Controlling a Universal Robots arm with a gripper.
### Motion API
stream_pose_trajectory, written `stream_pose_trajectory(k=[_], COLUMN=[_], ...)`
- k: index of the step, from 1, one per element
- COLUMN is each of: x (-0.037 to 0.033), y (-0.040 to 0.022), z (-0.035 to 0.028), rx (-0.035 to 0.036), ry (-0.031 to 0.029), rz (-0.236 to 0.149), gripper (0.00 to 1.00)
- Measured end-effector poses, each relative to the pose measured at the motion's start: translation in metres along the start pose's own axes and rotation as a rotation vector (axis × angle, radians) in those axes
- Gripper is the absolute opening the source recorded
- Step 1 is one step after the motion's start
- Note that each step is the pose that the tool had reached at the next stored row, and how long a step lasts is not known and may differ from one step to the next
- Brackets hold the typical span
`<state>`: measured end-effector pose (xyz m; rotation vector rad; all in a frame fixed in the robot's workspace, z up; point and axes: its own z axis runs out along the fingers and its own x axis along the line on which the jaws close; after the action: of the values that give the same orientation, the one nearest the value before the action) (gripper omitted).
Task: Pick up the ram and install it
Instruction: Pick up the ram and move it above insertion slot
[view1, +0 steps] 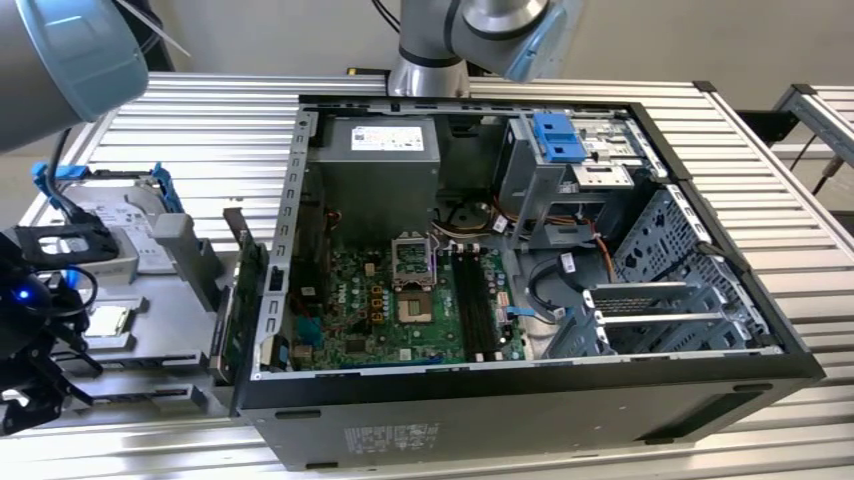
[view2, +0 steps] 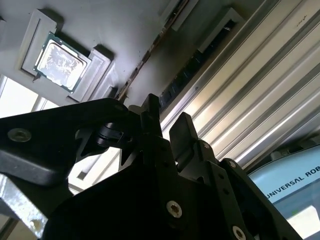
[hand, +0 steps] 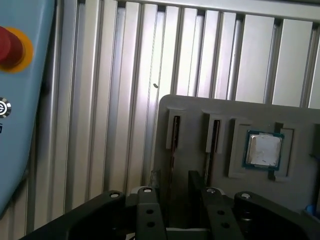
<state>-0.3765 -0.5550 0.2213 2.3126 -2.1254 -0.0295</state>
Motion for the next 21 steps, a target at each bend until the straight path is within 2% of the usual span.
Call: stream_pose_trajectory(k=[10,21], x=[-0.0004,-0.0005], y=[-0.0003,0.0019], z=[0.0162,0.0292], rx=[0.0000,0.0000], ry=[0.0000,0.0001], rz=[0.000,0.000], gripper=[1.00,1.00])
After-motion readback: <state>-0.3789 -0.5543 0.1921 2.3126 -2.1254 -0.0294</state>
